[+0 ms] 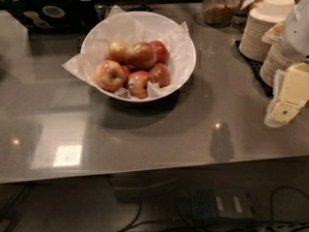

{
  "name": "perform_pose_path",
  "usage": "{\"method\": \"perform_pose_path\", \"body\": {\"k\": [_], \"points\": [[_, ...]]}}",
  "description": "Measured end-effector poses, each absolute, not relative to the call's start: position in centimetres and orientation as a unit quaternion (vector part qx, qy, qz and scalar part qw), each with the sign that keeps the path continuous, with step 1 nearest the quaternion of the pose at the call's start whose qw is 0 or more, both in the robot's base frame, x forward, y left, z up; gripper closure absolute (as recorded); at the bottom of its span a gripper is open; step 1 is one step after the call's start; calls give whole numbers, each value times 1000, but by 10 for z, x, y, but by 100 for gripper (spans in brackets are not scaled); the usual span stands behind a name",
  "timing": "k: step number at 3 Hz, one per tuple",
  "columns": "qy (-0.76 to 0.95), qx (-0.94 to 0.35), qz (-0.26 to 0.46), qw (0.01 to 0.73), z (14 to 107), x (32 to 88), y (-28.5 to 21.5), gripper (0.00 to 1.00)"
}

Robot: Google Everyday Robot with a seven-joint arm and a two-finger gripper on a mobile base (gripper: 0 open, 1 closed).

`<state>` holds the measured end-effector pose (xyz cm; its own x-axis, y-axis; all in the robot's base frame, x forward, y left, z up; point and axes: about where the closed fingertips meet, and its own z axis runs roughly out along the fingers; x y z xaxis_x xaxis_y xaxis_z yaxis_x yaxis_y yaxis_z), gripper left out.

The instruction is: Pick apple from white bowl

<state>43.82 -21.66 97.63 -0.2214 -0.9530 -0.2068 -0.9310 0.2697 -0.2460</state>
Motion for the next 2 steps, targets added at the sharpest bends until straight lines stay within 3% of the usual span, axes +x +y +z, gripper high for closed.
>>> {"method": "perform_pose_path", "body": {"k": [2], "points": [[774,-607,-42,174,975,447,-208,0]]}}
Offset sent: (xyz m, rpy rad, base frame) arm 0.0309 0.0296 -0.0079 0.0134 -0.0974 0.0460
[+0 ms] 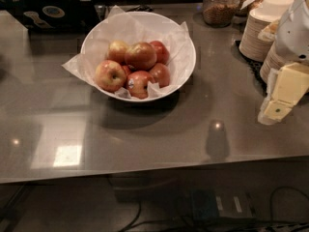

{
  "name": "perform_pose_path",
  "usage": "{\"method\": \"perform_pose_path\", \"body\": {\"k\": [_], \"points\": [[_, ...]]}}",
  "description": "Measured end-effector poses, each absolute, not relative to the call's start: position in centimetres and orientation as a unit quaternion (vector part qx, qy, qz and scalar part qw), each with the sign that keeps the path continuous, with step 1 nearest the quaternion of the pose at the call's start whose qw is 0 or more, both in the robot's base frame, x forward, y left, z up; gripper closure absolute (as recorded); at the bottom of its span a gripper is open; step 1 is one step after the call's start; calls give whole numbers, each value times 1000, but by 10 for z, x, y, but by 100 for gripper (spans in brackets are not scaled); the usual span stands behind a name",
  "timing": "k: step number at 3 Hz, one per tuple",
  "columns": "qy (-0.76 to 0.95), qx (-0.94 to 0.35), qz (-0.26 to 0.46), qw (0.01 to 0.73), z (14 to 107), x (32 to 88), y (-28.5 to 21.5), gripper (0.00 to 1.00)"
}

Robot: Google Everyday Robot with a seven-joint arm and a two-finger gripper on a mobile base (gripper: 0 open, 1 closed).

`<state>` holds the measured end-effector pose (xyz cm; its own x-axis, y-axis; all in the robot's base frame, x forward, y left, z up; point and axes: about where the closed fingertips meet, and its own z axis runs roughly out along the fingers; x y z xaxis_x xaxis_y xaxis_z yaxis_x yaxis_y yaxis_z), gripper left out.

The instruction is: Pick apple from white bowl

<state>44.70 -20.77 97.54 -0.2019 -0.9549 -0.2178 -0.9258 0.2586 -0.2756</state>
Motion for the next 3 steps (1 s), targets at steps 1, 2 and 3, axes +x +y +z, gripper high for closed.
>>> {"method": "perform_pose_path", "body": {"k": [1,2,3], "points": [[756,-617,-43,214,975,468,-181,0],[733,-629,-33,258,983,481,-152,0],[708,-639,-13,300,986,495,-130,0]]}}
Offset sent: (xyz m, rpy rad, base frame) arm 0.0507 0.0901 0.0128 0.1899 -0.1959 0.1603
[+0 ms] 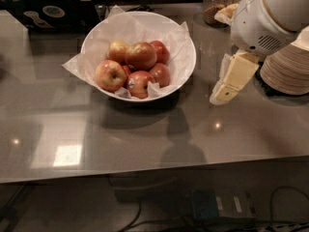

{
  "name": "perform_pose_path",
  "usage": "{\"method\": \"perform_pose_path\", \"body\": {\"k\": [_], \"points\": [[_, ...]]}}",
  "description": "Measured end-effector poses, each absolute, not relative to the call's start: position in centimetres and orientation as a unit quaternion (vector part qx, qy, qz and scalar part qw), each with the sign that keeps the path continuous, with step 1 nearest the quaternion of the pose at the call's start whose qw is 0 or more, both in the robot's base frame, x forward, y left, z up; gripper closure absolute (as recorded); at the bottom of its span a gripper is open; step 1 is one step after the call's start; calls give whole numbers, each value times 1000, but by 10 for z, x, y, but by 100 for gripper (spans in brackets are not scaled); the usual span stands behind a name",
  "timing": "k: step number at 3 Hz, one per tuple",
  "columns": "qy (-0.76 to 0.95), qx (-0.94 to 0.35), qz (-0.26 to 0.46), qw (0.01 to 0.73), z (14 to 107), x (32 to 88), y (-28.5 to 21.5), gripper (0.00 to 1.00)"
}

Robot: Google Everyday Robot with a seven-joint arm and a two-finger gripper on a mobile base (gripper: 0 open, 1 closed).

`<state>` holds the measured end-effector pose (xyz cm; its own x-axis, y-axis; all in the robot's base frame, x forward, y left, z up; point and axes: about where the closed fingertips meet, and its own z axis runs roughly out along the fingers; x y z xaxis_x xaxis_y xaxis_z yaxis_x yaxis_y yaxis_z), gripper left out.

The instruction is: Pick apple from white bowl

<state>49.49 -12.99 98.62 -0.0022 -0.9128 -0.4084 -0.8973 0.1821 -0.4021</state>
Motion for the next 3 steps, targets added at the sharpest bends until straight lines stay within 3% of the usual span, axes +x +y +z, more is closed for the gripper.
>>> {"method": "perform_pose_path", "body": {"k": [1,3], "points": [[708,-639,-13,300,986,495,-130,0],[671,-632,47,385,989,536,-92,0]]}}
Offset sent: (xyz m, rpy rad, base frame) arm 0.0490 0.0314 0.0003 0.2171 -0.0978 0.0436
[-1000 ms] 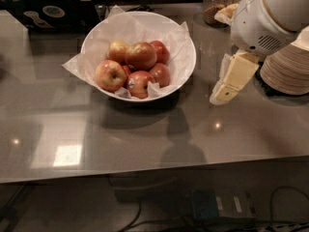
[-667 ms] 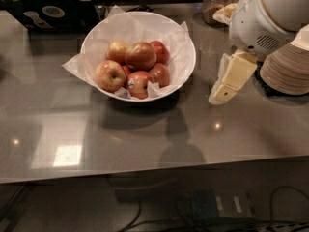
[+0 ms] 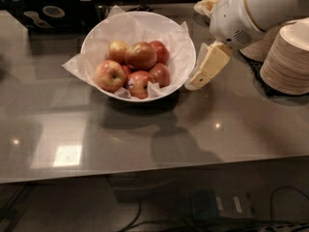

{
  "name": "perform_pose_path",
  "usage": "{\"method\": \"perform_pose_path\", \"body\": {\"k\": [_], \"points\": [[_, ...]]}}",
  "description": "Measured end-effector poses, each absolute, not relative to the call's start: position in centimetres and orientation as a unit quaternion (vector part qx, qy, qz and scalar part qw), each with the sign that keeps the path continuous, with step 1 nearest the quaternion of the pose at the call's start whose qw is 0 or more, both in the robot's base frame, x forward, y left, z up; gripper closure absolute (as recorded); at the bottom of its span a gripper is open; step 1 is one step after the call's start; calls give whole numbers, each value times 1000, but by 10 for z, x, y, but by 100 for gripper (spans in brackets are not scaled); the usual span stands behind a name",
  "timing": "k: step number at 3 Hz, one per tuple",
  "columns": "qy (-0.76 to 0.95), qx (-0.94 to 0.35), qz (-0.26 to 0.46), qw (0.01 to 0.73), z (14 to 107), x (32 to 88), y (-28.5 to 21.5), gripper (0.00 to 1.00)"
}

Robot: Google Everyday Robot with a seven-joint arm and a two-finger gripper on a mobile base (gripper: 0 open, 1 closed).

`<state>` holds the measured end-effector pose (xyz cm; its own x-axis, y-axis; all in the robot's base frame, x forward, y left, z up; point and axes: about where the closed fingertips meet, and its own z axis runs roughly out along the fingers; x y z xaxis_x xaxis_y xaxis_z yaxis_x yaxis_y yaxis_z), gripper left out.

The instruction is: Pick apple from white bowl

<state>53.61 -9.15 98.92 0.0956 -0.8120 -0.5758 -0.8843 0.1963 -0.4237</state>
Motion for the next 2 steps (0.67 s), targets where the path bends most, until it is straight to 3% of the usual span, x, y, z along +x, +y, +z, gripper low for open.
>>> {"method": "perform_pose_path", "body": {"k": [1,2], "points": [[652,-635,78,408,988,551,-73,6],[636,-643,100,414,984,563,-58,24]]}}
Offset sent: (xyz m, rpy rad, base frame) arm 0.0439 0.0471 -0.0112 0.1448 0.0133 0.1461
